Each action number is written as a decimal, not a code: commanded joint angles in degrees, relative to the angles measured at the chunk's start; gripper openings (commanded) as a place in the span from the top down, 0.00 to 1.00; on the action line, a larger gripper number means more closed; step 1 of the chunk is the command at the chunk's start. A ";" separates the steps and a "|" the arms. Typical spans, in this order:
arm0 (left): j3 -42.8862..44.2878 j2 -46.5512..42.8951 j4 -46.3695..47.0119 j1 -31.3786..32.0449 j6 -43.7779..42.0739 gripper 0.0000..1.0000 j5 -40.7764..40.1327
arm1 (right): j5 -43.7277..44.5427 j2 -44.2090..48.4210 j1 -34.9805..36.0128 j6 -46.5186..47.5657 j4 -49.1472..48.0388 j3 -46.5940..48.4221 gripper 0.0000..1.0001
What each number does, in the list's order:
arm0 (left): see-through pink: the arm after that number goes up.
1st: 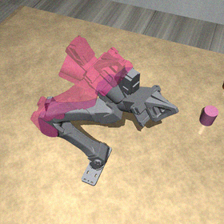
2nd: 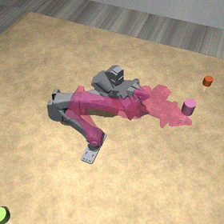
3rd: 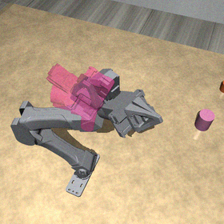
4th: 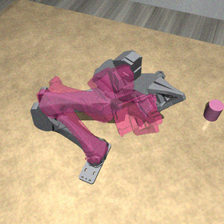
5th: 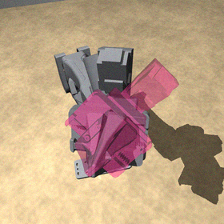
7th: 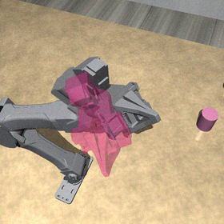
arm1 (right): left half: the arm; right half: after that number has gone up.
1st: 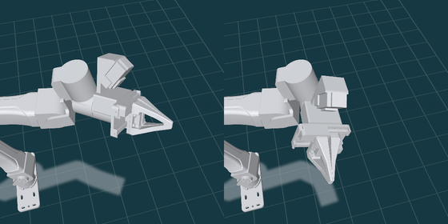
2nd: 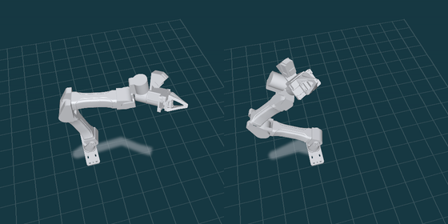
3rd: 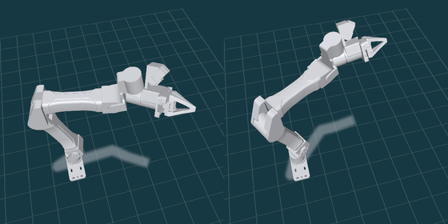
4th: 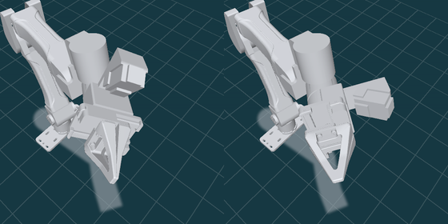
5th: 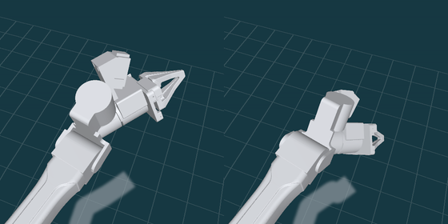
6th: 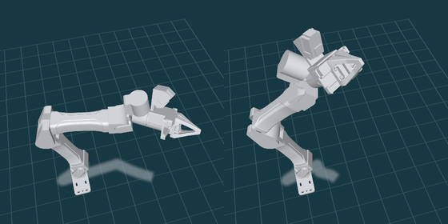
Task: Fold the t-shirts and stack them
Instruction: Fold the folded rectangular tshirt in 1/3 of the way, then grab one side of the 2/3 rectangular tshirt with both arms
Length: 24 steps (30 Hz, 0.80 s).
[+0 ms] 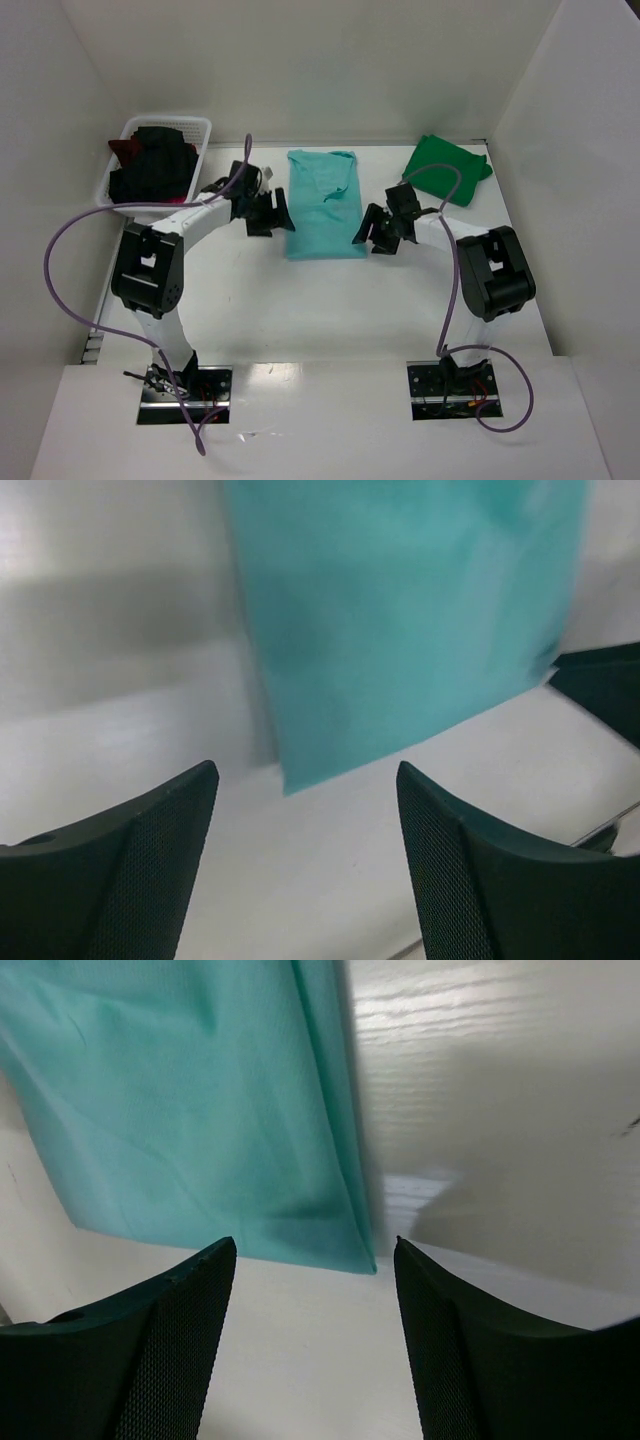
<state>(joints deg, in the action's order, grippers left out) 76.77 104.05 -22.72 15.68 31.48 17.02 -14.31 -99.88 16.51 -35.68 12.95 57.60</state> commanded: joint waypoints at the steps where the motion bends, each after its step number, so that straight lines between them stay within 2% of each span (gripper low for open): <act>1: -5.04 -0.43 1.98 0.92 1.30 0.20 2.58 | 2.35 2.32 2.82 1.67 -1.44 -0.83 0.30; 9: -9.27 -0.43 5.05 1.98 2.44 0.21 4.16 | 4.46 2.93 2.82 1.05 -0.82 -3.28 0.41; 15: -9.27 2.11 6.72 2.51 2.97 0.21 4.17 | 5.52 3.46 2.82 1.05 -0.82 -4.43 0.41; 21: -9.27 4.49 7.43 2.51 3.50 0.36 4.17 | 5.52 2.32 2.82 0.53 -2.05 -4.43 0.43; 24: -9.27 5.02 7.43 3.04 3.50 0.37 4.17 | 5.52 1.17 2.82 0.53 -2.58 -3.82 0.45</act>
<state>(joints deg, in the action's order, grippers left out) 67.81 108.31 -16.71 18.28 34.81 19.90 -10.44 -98.41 19.35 -35.09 12.80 53.89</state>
